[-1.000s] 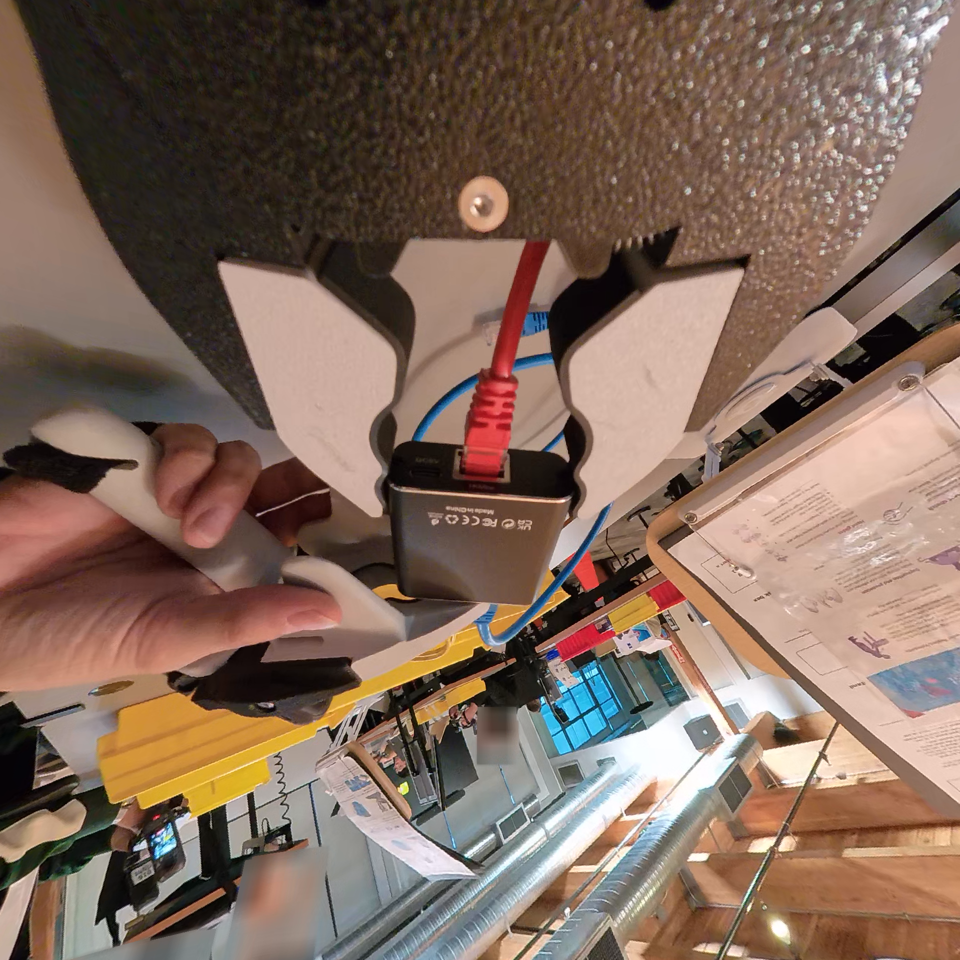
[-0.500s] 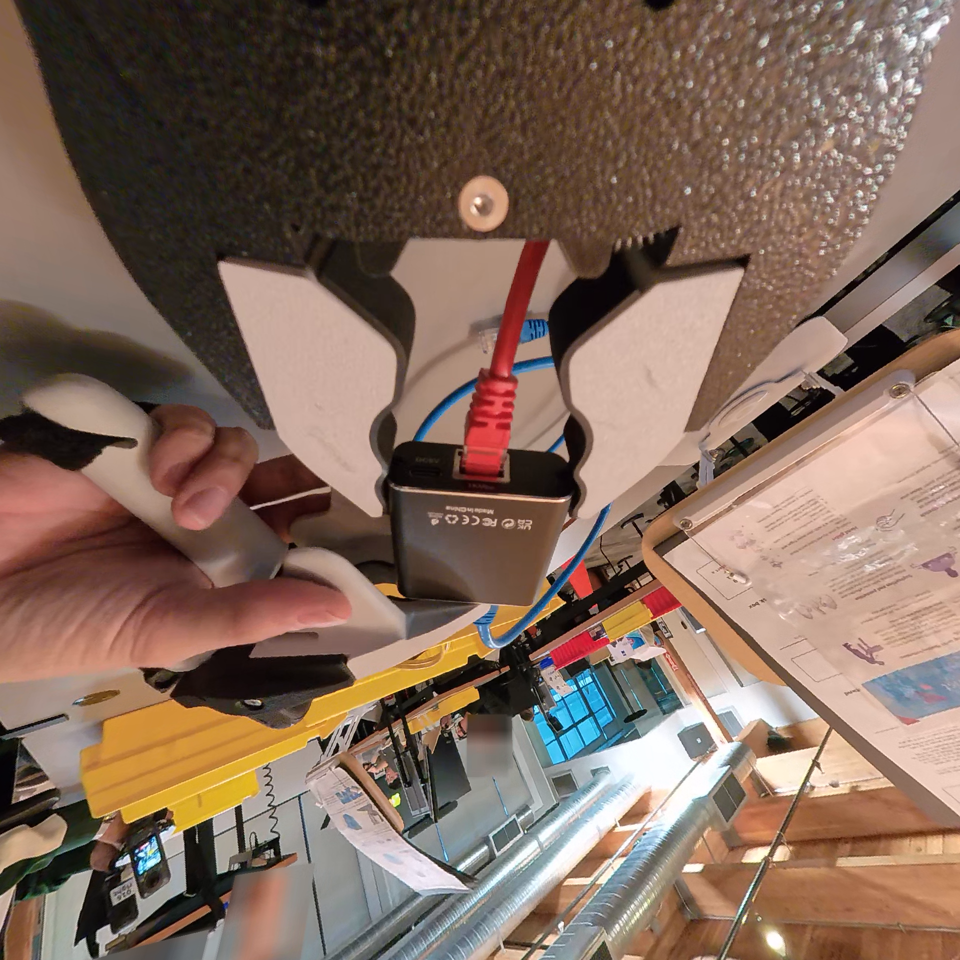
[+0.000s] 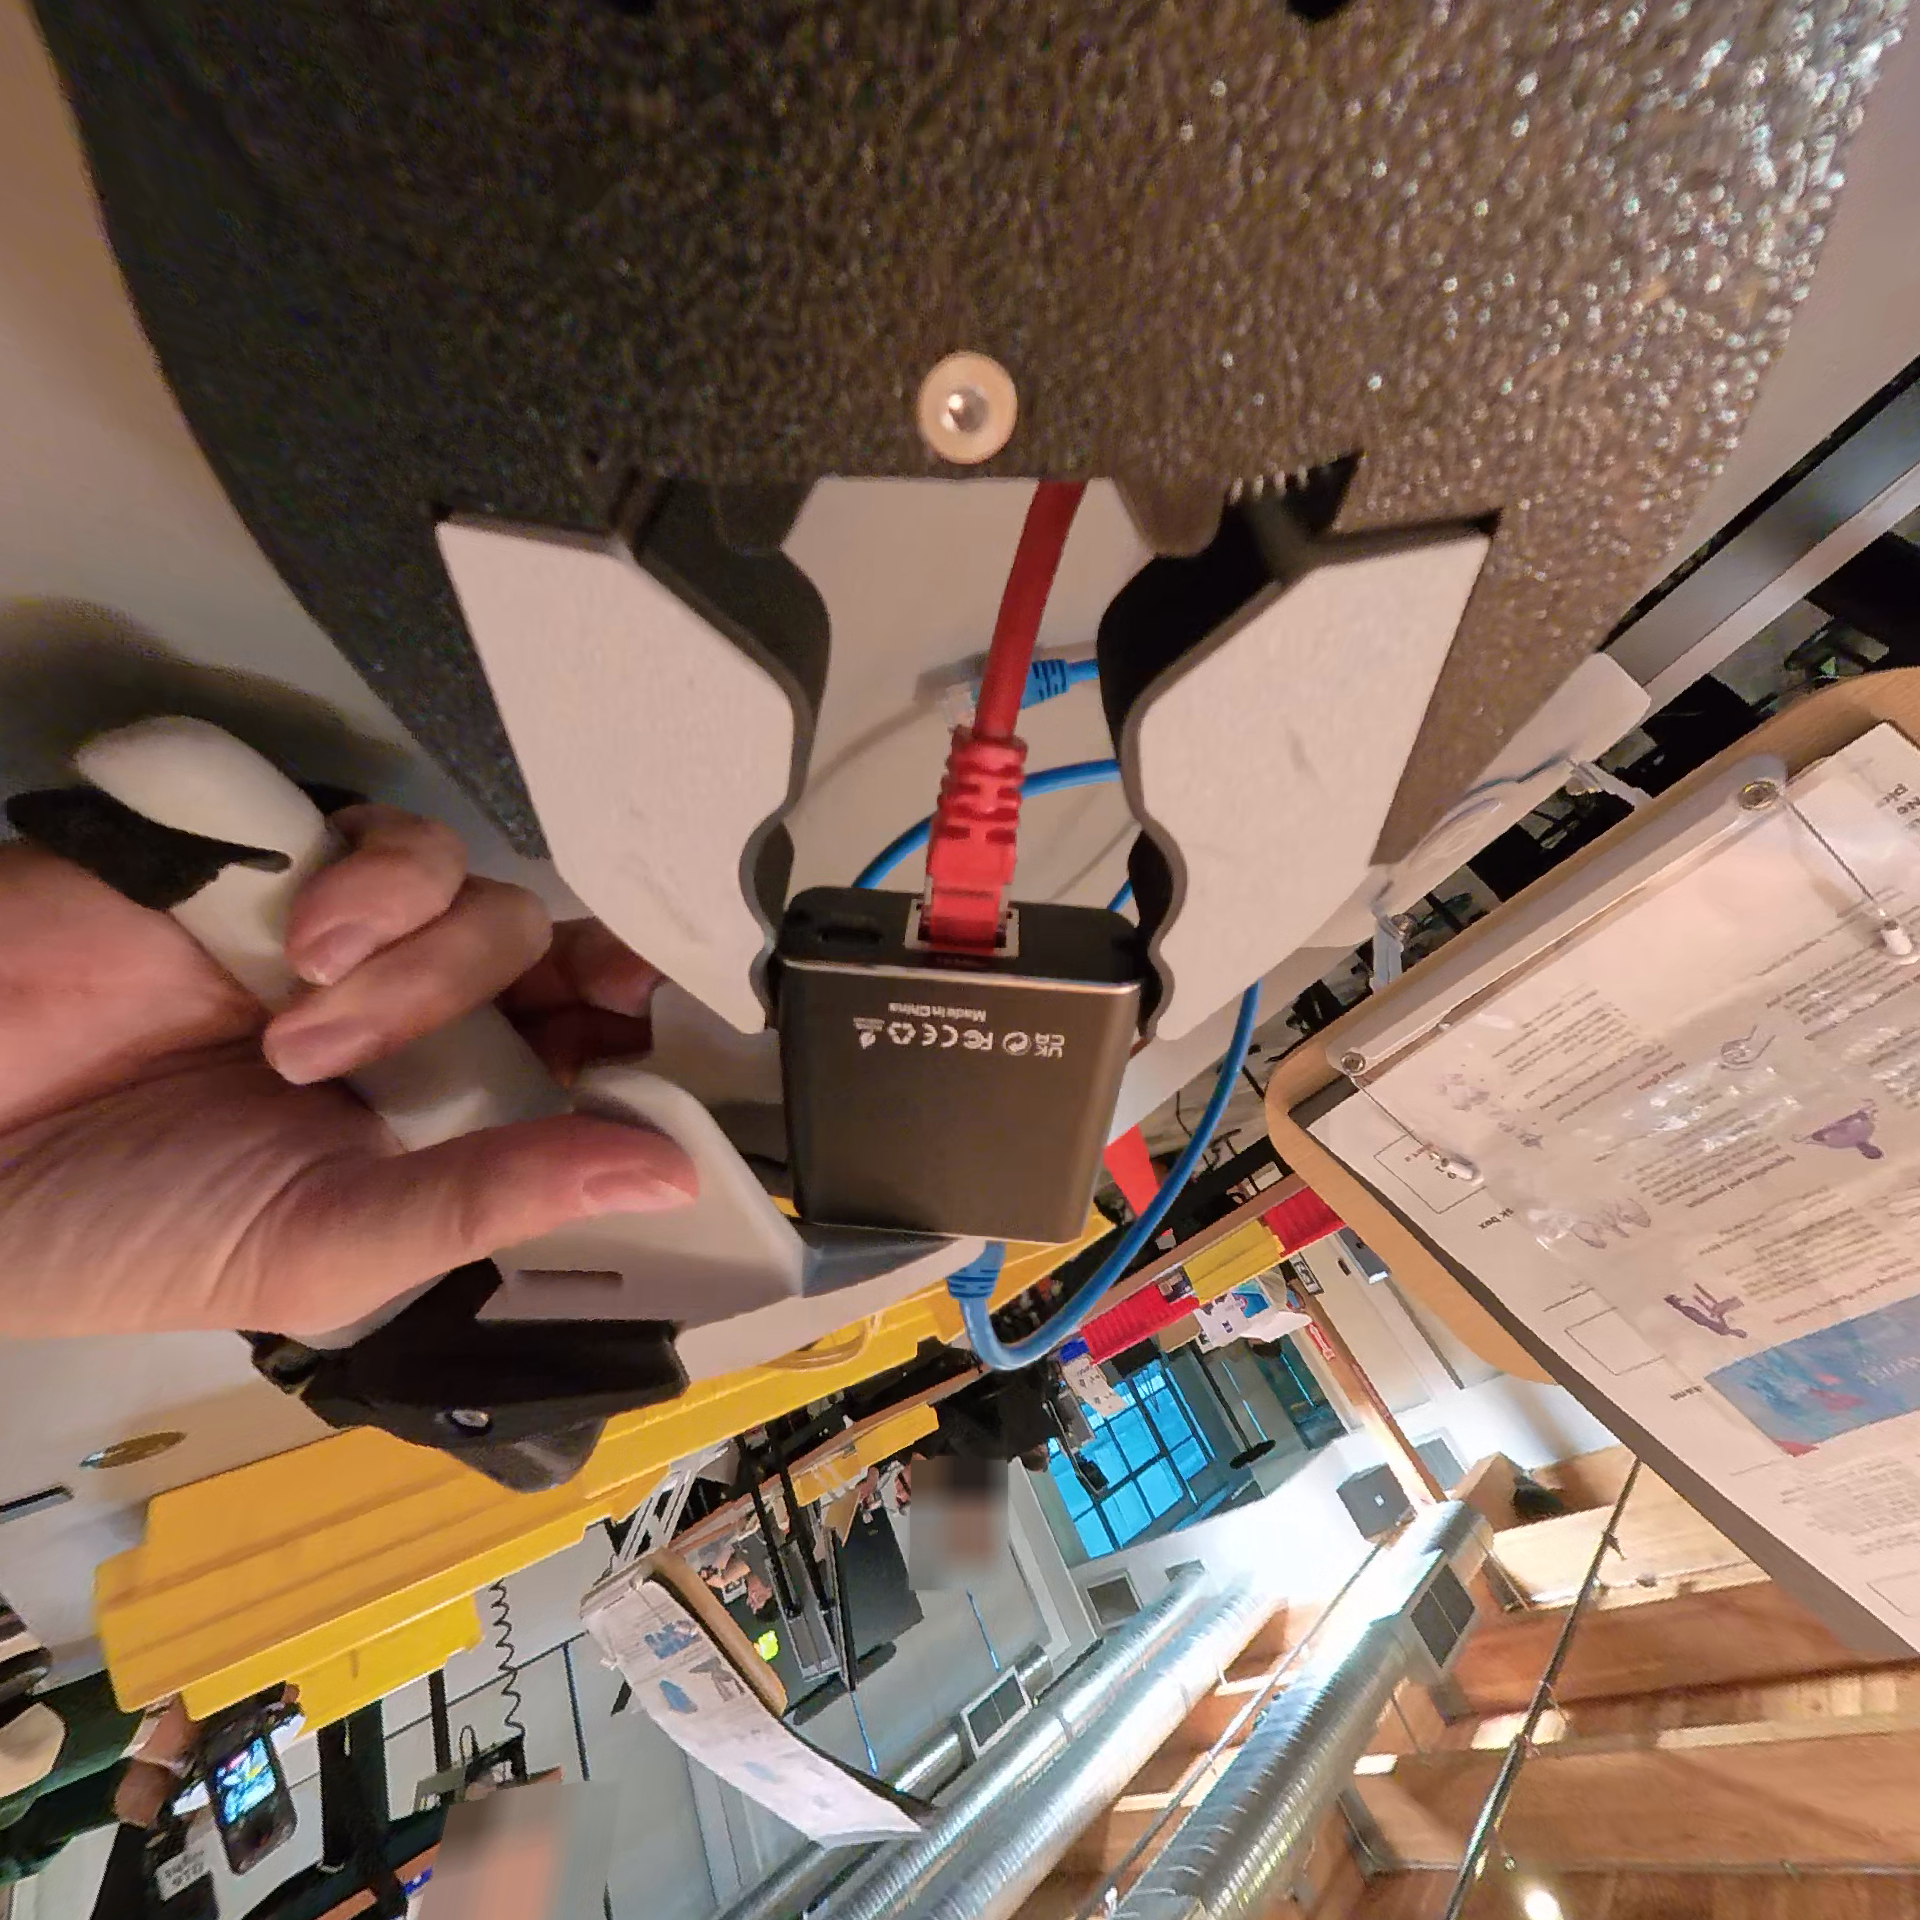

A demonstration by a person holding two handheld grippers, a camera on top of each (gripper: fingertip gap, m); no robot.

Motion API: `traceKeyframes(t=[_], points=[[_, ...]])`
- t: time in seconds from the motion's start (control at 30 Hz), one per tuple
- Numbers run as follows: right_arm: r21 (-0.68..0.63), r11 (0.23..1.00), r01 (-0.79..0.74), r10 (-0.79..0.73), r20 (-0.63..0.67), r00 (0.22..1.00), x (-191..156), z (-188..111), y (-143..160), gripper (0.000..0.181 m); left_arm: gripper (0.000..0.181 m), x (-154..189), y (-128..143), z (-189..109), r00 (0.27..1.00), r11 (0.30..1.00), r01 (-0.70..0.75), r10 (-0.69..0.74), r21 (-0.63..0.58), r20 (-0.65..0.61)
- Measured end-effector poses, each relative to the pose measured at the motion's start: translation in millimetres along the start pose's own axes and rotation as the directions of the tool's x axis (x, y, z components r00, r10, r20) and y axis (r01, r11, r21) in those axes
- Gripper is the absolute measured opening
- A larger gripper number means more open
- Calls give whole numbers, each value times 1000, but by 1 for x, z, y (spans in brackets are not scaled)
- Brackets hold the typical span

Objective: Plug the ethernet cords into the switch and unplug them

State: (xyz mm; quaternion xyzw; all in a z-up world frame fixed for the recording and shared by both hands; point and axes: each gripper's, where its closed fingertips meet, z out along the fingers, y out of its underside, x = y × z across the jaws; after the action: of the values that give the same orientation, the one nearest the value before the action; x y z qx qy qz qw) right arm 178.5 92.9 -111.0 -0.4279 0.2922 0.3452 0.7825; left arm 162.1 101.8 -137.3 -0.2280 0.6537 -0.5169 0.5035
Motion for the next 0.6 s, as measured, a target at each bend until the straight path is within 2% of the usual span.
traceKeyframes(t=[0.23,0.4,0.6], points=[[14,1000,1,-1,37,999,-4,8,-1,13,63,-6,-4,-2,998,1000,-23,22,2,61],[9,1000,-19,19,36,999,9,6,1,14,63,-7,5,-1,998,998,-26,29,-52,60],[-22,999,42,-41,34,999,5,6,0,14,63,-6,1,-3,999,1000,-10,11,-13,41]])
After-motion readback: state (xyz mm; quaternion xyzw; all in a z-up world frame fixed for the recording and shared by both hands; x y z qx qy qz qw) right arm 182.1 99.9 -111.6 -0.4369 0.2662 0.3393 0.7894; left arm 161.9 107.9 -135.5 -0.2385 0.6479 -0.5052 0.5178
